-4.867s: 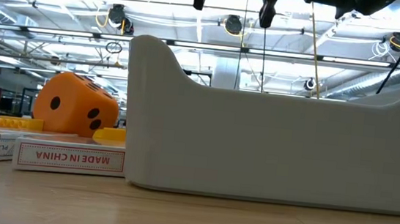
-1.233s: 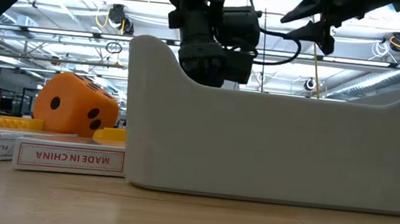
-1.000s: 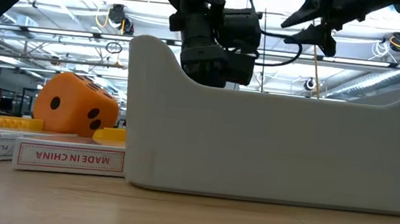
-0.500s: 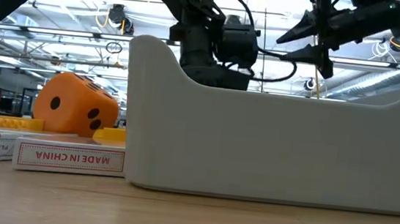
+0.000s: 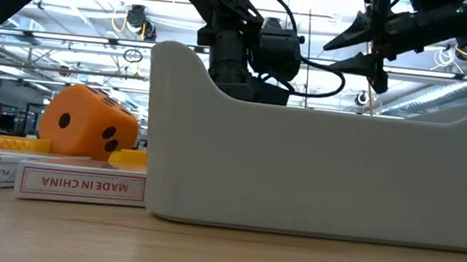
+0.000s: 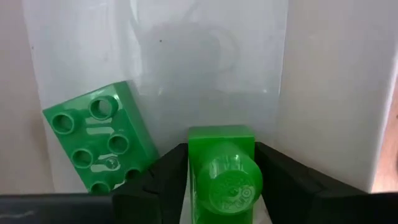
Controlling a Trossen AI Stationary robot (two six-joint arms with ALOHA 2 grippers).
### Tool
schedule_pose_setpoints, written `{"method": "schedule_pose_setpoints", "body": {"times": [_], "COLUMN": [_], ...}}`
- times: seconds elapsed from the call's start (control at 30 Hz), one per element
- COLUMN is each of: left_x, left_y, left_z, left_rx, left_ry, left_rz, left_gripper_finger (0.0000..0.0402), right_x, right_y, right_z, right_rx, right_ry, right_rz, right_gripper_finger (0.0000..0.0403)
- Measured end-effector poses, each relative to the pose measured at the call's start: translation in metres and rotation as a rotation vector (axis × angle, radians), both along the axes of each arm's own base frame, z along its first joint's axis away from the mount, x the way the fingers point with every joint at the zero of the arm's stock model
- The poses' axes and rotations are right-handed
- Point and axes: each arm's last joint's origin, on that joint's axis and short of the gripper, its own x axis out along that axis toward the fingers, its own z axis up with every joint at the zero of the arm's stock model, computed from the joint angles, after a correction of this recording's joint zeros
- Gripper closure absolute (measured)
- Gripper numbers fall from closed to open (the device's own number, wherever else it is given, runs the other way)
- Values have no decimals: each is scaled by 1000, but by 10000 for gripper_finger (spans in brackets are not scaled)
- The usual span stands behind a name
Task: Pick & Place Toys
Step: Put the green game piece into the top gray bin, then put the red game piece into the top gray bin
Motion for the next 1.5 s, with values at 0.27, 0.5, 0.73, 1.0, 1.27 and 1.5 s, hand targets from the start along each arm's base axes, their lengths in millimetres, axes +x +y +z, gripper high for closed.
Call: {"method": "schedule_pose_setpoints", "body": {"times": [0.27, 0.5, 0.73, 1.0, 1.27, 1.5], "left_x": [-1, 9, 20, 20, 20, -5], "left_y": [0, 6, 4, 4, 5, 4], "left_z": [5, 45, 93, 138, 176, 238], "left_rx": [-9, 16, 13, -102, -182, -155], "left_ry": [7, -41, -162, -276, -503, -743], "left_rz": [47, 76, 73, 39, 59, 40], "left_gripper_finger": [193, 190, 190, 190, 190, 190], "right_x": [0, 0, 0, 0, 1, 2], "right_y": [0, 0, 0, 0, 0, -1], "right_z": [0, 0, 0, 1, 7, 6], "right_rx": [-4, -1, 31, 46, 31, 30], "right_ry": [2, 1, -10, -23, -65, -90], "right_rz": [1, 0, -2, -6, -5, -10], "right_gripper_finger": [222, 222, 222, 222, 222, 222]}}
